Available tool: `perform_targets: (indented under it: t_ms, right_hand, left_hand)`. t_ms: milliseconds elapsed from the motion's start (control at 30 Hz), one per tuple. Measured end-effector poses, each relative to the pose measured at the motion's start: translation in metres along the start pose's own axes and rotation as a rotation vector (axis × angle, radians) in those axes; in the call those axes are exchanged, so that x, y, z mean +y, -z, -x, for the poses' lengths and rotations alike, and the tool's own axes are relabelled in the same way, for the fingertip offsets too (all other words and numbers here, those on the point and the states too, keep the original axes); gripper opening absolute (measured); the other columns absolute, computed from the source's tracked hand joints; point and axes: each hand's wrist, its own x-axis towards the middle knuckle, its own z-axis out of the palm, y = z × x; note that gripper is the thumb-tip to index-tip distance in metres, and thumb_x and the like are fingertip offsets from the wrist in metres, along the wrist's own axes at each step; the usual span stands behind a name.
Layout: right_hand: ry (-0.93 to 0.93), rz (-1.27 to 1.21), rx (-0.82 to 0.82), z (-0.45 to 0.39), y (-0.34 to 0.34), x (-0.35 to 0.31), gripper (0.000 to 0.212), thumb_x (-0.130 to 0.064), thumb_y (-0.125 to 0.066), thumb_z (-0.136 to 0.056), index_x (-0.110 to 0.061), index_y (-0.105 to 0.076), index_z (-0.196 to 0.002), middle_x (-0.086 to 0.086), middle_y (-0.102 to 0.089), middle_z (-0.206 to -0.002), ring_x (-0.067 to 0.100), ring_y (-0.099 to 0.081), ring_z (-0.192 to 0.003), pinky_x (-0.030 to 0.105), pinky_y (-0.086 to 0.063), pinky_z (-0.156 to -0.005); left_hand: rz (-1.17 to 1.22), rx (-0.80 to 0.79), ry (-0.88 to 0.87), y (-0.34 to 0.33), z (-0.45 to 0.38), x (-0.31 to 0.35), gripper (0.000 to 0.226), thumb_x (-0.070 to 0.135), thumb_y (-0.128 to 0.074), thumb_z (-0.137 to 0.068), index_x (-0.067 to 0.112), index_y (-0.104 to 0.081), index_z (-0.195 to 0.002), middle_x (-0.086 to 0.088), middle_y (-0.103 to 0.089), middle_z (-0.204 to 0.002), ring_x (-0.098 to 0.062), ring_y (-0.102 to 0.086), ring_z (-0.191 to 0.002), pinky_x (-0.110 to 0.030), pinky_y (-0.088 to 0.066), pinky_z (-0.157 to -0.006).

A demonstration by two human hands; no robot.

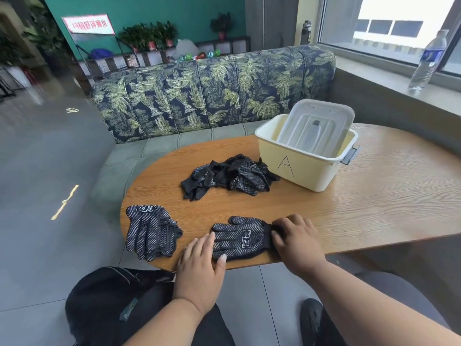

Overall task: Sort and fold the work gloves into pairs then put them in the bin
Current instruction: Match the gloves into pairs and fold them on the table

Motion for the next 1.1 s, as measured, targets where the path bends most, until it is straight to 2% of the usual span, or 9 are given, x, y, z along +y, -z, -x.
perform_targets:
  t_ms: [133,267,367,433,533,600,767,933,1100]
  right_hand:
    - [-0.001,0.003,0.006,0.001,0.0,0.0,0.024,-0.047,-0.06,-0.092,-0.038,-0.07,-0.112,-0.004,-0.061,-0.11,0.03,-0.054,-0.097,0.044,-0.048,-0.087]
    - [-0.012,0.009,0.003,0.003,0.0,-0.002,0.036,-0.053,-0.047,-0.091,-0.04,-0.069,-0.117,-0.004,-0.06,-0.111,0.029,-0.052,-0.099,0.043,-0.046,-0.087]
    - [-0.025,0.002,0.001,0.004,0.002,-0.004,0.042,-0.056,-0.042,-0.089,-0.04,-0.069,-0.116,-0.004,-0.061,-0.111,0.03,-0.052,-0.099,0.043,-0.046,-0.087]
    - [-0.029,0.007,-0.008,0.004,0.003,-0.006,0.043,-0.058,-0.041,-0.088,-0.04,-0.069,-0.115,-0.004,-0.061,-0.111,0.03,-0.052,-0.1,0.043,-0.046,-0.088]
    - [-0.047,0.023,-0.027,0.004,0.005,-0.006,0.047,-0.062,-0.037,-0.088,-0.042,-0.068,-0.116,-0.005,-0.06,-0.114,0.03,-0.051,-0.104,0.043,-0.045,-0.09]
    - [-0.046,0.034,-0.048,0.003,0.005,-0.009,0.049,-0.064,-0.036,-0.087,-0.042,-0.067,-0.118,-0.005,-0.058,-0.116,0.029,-0.05,-0.106,0.044,-0.045,-0.092]
    - [-0.059,0.022,-0.092,0.001,0.007,-0.007,0.034,-0.059,-0.053,-0.095,-0.043,-0.066,-0.122,-0.006,-0.055,-0.121,0.027,-0.048,-0.112,0.041,-0.041,-0.097]
    - [-0.075,-0.02,-0.118,-0.002,0.011,-0.008,0.034,-0.059,-0.054,-0.095,-0.043,-0.067,-0.122,-0.006,-0.053,-0.121,0.027,-0.047,-0.115,0.041,-0.039,-0.1]
    - [-0.081,-0.021,-0.127,-0.002,0.012,-0.011,0.037,-0.061,-0.055,-0.094,-0.044,-0.065,-0.125,-0.005,-0.052,-0.123,0.027,-0.046,-0.117,0.04,-0.037,-0.102]
  left_hand:
    - [-0.073,-0.027,0.036,0.001,-0.001,0.003,0.084,0.07,-0.006,-0.09,0.032,-0.03,-0.161,0.01,-0.029,-0.166,-0.02,-0.022,-0.152,-0.04,-0.022,-0.123]
    - [-0.045,-0.025,0.031,0.003,-0.002,0.004,0.083,0.07,-0.009,-0.092,0.029,-0.036,-0.159,0.011,-0.023,-0.168,-0.018,-0.019,-0.153,-0.036,-0.021,-0.124]
    - [-0.015,-0.012,0.019,0.005,-0.001,0.004,0.068,0.062,-0.028,-0.102,0.025,-0.037,-0.158,0.011,-0.022,-0.169,-0.016,-0.02,-0.153,-0.031,-0.019,-0.125]
    - [0.01,-0.016,0.0,0.008,-0.002,0.004,0.064,0.055,-0.035,-0.105,0.026,-0.029,-0.161,0.011,-0.019,-0.17,-0.015,-0.017,-0.155,-0.031,-0.015,-0.125]
    - [-0.017,-0.07,-0.061,0.008,-0.006,0.009,0.071,0.06,-0.03,-0.104,0.034,-0.003,-0.164,0.016,0.003,-0.171,-0.014,-0.002,-0.158,-0.035,-0.006,-0.126]
    - [-0.063,-0.106,-0.11,0.007,-0.009,0.01,0.072,0.063,-0.026,-0.103,0.037,0.004,-0.163,0.015,0.015,-0.17,-0.014,0.008,-0.158,-0.039,0.003,-0.127]
    - [-0.151,-0.166,-0.13,0.002,-0.008,0.011,0.072,0.067,-0.019,-0.101,0.039,0.008,-0.162,0.011,0.018,-0.17,-0.018,0.016,-0.157,-0.046,0.008,-0.127]
    - [-0.189,-0.199,-0.1,0.001,-0.004,0.011,0.077,0.071,-0.014,-0.099,0.036,0.019,-0.16,0.01,0.027,-0.167,-0.022,0.021,-0.156,-0.049,0.009,-0.127]
    - [-0.193,-0.228,-0.077,0.004,-0.003,0.016,0.079,0.071,-0.015,-0.1,0.035,0.019,-0.16,0.01,0.029,-0.166,-0.023,0.023,-0.155,-0.049,0.01,-0.126]
